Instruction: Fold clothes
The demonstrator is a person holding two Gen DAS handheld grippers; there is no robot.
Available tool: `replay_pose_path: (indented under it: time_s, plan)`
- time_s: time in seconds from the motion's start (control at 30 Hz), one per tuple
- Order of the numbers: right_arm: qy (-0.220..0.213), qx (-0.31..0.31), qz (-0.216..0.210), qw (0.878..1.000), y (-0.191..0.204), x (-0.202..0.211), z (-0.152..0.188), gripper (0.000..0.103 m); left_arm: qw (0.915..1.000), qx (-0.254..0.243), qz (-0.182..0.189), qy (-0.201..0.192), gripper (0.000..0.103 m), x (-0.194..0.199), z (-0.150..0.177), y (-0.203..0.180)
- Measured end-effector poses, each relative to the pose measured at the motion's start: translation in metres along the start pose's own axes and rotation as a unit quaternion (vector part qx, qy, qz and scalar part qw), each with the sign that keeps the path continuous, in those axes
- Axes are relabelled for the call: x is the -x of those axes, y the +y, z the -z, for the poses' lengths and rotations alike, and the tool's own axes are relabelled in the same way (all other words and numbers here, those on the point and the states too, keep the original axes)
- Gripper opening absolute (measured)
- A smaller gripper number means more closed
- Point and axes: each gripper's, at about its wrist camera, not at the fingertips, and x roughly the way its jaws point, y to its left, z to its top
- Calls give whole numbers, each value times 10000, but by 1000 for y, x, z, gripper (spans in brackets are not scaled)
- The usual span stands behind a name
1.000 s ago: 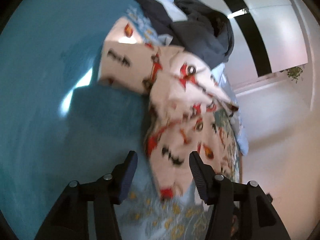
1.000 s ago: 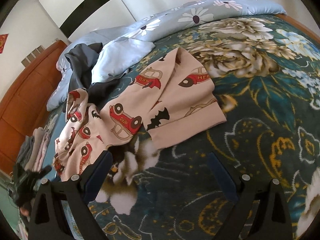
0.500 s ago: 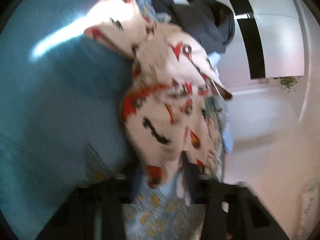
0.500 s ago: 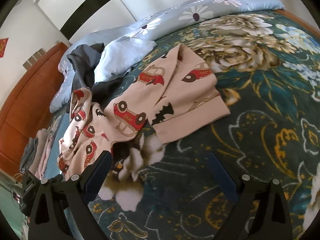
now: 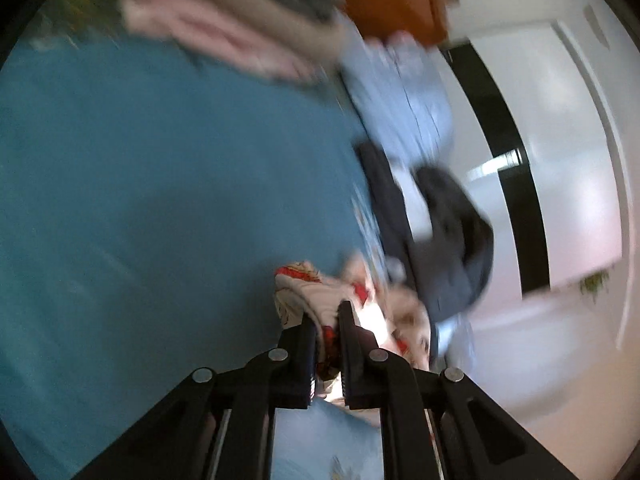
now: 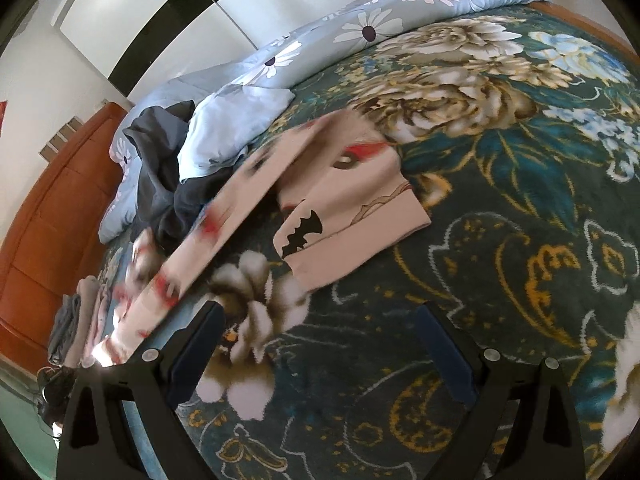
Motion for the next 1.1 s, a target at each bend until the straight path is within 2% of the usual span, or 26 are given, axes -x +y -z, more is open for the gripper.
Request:
replay_pose_path:
  time_s: [0.07, 0.17, 0.23, 0.3, 0.43, 0.53, 0.67, 0.77, 0.83, 0.97, 1.1]
  plan:
    - [-12, -118, -266, 9996, 1, -1, -1, 97, 9994, 114, -41, -313, 10, 19, -20, 13]
    - [8, -370, -774, 9963, 3, -5, -2, 97, 9983, 273, -17, -521, 10, 28, -30, 28]
    - [62, -555, -1160, 9917, 8, -11, -4, 97, 9983, 361, 18, -460, 10, 27, -29, 40]
    - [23, -585, -1359, 9890, 16, -17, -8, 97, 9987, 366, 13, -360, 10, 22, -25, 48]
    - [-143, -468, -1516, 9872, 39, -27, -25, 97, 9994, 280, 78, -205, 10, 19, -15, 61]
    - [-313, -545, -1570, 9856, 46, -37, -43, 97, 9996, 166, 137, -157, 12, 15, -9, 56]
    - [-202, -993, -1375, 9853, 38, -64, -65, 97, 9993, -261, 205, -157, 12, 16, -4, 48]
    - [-90, -1207, -1053, 9871, 29, -85, -76, 96, 9978, -594, 250, -173, 12, 14, -2, 42]
    - [-19, -1367, -952, 9860, 24, -97, -80, 91, 9966, -742, 325, -157, 12, 13, -1, 41]
    - [105, -1644, -702, 9838, 18, -117, -88, 74, 9951, -813, 546, -135, 12, 11, 0, 47]
    - [194, -1846, -336, 9821, 18, -130, -94, 26, 9941, -740, 782, -121, 12, 11, 0, 60]
